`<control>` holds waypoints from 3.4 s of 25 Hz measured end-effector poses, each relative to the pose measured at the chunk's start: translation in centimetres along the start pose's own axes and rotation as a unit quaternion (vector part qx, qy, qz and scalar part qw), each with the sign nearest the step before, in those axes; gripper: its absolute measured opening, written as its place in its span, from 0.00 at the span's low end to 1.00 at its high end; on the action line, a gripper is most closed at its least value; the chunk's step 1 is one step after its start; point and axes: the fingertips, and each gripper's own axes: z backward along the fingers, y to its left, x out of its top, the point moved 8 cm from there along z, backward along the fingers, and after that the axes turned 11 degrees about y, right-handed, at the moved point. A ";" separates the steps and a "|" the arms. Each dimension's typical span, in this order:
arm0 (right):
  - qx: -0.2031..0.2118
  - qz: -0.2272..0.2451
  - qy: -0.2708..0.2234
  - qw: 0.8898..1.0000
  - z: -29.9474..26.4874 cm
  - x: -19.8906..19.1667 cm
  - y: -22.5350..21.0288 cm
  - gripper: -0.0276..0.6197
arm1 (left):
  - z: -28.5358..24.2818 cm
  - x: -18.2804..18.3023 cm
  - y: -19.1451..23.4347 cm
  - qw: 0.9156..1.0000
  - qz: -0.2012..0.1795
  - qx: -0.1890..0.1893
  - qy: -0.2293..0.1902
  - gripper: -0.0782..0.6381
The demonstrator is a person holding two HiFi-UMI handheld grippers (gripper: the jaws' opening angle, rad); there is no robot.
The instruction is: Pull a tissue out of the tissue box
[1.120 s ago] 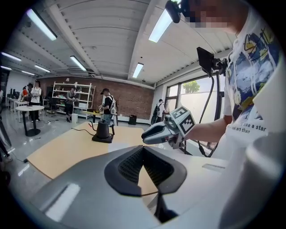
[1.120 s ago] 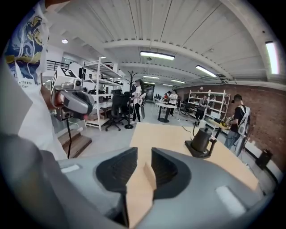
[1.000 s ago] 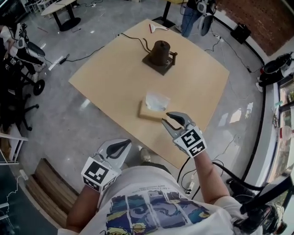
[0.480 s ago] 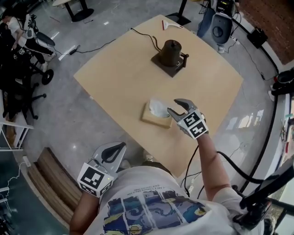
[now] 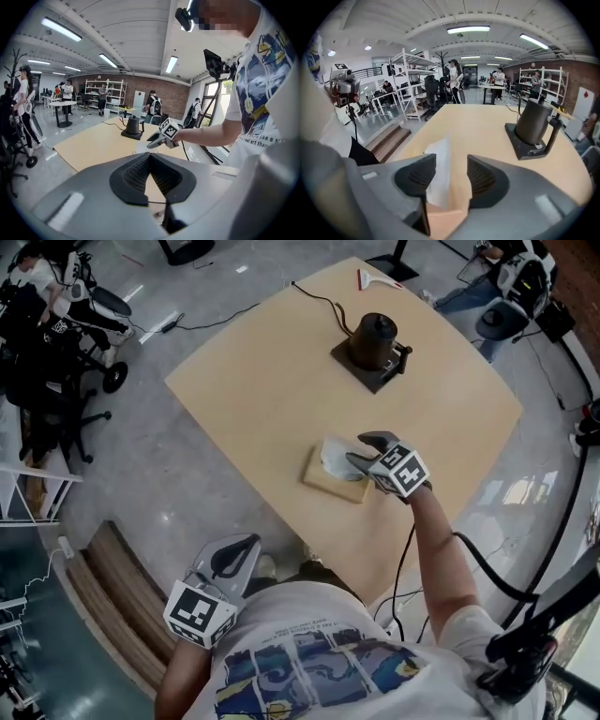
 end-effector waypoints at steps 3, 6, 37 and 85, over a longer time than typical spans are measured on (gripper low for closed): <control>0.023 -0.003 0.012 1.000 -1.2 0.0 0.3 0.34 | 0.1 -0.3 0.2 1.000 0.005 0.005 0.002 0.11; 0.034 0.000 0.019 0.999 -1.8 -0.1 0.6 0.30 | 0.3 -0.4 0.3 1.000 0.003 0.006 0.004 0.11; -0.094 0.012 0.024 0.995 2.6 1.2 6.8 0.05 | 5.5 -2.9 2.2 0.998 -0.037 -0.040 -0.039 0.11; -0.220 0.025 -0.045 0.974 15.1 6.3 26.5 0.05 | 11.2 -6.9 1.6 0.979 -0.119 -0.157 -0.058 0.11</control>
